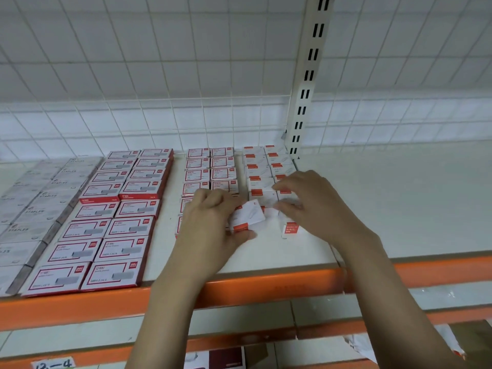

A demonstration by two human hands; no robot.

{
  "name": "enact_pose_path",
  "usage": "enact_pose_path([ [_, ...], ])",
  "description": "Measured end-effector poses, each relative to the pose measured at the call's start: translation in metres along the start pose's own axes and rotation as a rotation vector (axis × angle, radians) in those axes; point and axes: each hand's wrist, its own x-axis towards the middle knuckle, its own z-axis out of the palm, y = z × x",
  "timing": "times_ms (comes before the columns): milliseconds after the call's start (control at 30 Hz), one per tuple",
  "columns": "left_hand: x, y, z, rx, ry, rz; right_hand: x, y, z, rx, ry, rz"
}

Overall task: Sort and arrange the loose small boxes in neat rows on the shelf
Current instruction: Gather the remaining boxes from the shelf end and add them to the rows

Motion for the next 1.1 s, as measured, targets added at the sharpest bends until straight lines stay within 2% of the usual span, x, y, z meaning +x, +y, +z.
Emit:
enact_pose_path([
  [200, 0.008, 0.02, 0.025, 0.073, -0.084, 0.077, -0.032, 0.015, -0.013, 0.059, 0.073, 0.098],
  [367, 0.008, 0.021, 0.029, 0.075, -0.171, 0.03, -0.045, 0.02, -0.012, 0.088, 0.068, 0.139],
  [600, 0.005, 0.02, 0.036, 0.216, -0.098, 0.104, -0.05, 0.021, -0.01, 0.082, 0.062, 0.153],
  [867, 0.01, 0.022, 0.031, 0.236, -0.129, 0.142, -0.06, 0.023, -0.012, 0.064, 0.059, 0.186],
  [1100, 0.024, 0.048, 0.017, 0.107, -0.089, 0.223, -0.088, 0.025, -0.018, 0.017, 0.143, 0.295],
])
